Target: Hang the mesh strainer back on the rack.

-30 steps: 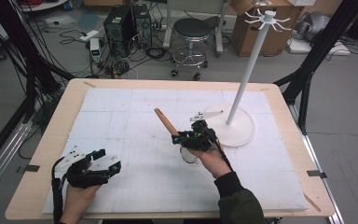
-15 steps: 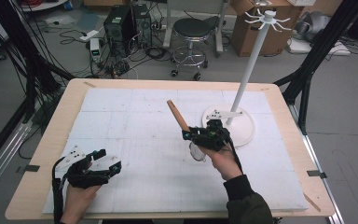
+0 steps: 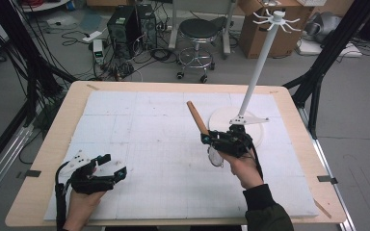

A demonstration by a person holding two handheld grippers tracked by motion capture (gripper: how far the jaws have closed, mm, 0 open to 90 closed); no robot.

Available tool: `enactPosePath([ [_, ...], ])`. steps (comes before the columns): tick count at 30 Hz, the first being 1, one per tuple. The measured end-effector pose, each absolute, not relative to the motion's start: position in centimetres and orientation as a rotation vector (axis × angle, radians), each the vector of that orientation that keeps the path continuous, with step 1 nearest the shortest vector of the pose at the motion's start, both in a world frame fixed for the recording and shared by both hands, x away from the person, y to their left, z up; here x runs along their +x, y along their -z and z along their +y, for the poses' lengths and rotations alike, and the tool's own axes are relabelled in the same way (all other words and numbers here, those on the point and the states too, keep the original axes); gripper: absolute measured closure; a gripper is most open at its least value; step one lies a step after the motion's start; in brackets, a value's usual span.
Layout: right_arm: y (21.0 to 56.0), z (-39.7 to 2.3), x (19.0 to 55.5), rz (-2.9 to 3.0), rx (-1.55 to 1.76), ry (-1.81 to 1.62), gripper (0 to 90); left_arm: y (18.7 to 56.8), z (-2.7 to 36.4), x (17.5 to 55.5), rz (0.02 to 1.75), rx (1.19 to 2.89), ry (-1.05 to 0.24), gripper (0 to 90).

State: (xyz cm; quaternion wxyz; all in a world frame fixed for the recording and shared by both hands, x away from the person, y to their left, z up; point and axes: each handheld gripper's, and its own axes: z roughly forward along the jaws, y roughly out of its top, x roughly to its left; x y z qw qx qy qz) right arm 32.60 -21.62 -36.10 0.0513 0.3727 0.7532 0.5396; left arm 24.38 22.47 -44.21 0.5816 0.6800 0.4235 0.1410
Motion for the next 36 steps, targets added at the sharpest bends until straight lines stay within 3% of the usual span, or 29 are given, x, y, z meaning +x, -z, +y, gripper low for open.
enactPosePath([
  [36, 32.9, -27.7, 31.3, 2.129, 1.153, -1.72, 69.0, 44.3, 22.2, 24.4, 0.99, 1.595, -0.322, 9.3],
])
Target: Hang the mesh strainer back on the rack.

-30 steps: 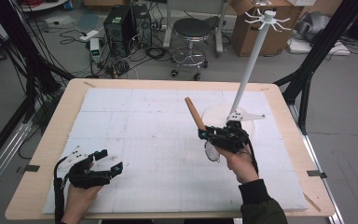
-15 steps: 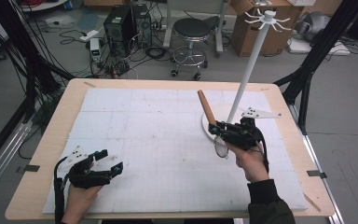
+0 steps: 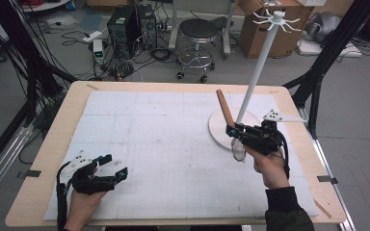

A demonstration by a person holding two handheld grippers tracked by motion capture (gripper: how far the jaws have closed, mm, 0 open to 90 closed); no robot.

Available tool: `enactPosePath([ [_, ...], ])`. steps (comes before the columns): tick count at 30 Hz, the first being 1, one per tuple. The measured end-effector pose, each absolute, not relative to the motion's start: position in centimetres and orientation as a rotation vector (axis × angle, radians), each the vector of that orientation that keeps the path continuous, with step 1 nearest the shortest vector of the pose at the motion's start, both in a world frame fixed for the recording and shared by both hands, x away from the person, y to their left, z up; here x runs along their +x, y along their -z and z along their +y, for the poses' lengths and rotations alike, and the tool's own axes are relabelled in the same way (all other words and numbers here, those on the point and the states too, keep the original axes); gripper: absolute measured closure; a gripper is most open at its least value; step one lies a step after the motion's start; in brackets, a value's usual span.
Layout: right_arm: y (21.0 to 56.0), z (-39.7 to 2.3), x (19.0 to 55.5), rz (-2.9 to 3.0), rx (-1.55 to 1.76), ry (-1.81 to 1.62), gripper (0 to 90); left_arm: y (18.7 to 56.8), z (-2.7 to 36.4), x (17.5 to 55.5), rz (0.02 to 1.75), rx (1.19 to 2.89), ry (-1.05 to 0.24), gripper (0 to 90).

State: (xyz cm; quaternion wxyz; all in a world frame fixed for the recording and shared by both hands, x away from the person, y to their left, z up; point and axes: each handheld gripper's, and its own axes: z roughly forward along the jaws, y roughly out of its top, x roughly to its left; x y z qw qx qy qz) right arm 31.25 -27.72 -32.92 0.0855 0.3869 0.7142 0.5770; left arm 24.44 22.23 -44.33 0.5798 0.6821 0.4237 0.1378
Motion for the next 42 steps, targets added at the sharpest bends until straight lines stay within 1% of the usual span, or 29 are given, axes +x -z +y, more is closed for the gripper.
enactPosePath([
  [12, 31.2, -30.1, 30.7, 2.075, 1.157, -1.732, 69.0, 44.5, 22.0, 24.5, 0.99, 1.607, -0.321, 9.3],
  [42, 27.7, -32.9, 30.4, 1.94, 1.151, -1.795, 69.0, 44.4, 22.1, 24.4, 0.991, 1.605, -0.325, 9.3],
])
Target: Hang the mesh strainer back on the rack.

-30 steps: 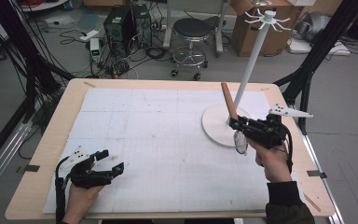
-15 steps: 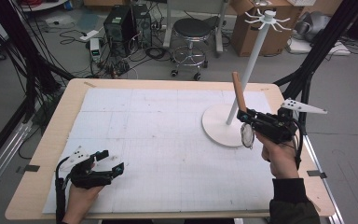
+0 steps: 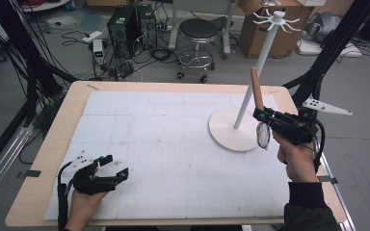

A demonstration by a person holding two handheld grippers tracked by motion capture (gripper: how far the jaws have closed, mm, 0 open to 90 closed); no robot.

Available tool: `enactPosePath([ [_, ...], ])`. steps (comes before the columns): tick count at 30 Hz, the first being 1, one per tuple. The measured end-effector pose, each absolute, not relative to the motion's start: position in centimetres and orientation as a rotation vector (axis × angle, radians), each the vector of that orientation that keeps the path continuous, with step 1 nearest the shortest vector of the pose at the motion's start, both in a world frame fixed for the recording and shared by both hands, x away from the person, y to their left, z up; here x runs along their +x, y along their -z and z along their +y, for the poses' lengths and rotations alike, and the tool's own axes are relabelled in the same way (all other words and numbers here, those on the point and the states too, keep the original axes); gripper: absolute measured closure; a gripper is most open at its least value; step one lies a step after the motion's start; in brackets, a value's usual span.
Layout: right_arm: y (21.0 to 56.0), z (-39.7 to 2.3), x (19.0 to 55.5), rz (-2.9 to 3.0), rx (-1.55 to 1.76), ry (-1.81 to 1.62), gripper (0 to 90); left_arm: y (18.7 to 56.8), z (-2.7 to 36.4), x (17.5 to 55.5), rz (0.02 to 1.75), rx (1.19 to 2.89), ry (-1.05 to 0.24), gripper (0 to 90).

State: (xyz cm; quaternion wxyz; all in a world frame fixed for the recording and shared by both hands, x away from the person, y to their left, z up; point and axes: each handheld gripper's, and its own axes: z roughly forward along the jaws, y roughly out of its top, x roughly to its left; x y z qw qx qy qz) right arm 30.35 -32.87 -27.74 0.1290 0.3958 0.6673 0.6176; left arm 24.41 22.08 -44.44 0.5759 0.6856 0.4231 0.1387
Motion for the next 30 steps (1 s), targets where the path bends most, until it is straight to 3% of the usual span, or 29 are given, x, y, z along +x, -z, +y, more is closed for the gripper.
enactPosePath([
  [30, 25.1, -35.6, 31.0, 1.787, 1.165, -1.876, 69.0, 44.6, 22.4, 24.4, 0.993, 1.601, -0.314, 9.3],
])
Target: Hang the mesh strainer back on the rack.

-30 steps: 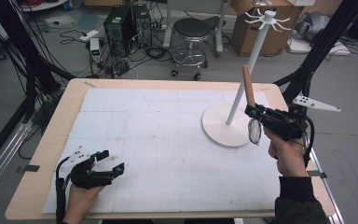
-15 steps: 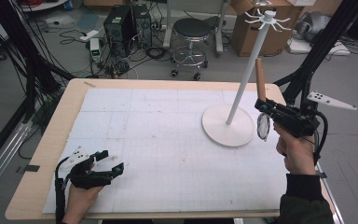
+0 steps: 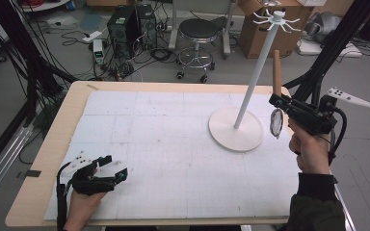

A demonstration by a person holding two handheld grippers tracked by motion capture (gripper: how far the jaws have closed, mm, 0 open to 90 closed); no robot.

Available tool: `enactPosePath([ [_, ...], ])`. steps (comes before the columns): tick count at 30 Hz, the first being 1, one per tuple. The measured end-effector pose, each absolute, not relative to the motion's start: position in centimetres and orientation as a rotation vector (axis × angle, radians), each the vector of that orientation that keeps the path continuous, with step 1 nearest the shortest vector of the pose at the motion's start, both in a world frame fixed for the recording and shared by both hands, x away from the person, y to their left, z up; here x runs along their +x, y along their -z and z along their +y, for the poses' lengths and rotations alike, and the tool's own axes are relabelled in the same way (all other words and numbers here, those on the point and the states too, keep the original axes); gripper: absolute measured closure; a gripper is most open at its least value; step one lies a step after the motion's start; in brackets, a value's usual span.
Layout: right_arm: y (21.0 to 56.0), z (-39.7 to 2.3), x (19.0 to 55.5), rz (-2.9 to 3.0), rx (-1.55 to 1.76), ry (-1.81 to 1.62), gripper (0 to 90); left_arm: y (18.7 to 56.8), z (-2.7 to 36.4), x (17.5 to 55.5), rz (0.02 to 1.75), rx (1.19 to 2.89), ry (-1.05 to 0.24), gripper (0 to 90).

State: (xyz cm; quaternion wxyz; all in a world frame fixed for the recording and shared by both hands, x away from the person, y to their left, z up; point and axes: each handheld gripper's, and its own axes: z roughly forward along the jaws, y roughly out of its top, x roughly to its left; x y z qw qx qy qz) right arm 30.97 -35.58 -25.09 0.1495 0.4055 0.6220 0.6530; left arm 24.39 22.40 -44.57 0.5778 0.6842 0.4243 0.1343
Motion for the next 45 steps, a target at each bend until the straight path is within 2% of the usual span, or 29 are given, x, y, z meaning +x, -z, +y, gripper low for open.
enactPosePath([
  [32, 22.9, -38.2, 32.4, 1.681, 1.177, -1.907, 69.0, 44.7, 21.5, 25.1, 0.98, 1.619, -0.295, 9.3],
  [45, 21.0, -38.5, 32.9, 1.65, 1.155, -1.908, 69.0, 44.7, 21.5, 25.1, 0.98, 1.619, -0.29, 9.3],
])
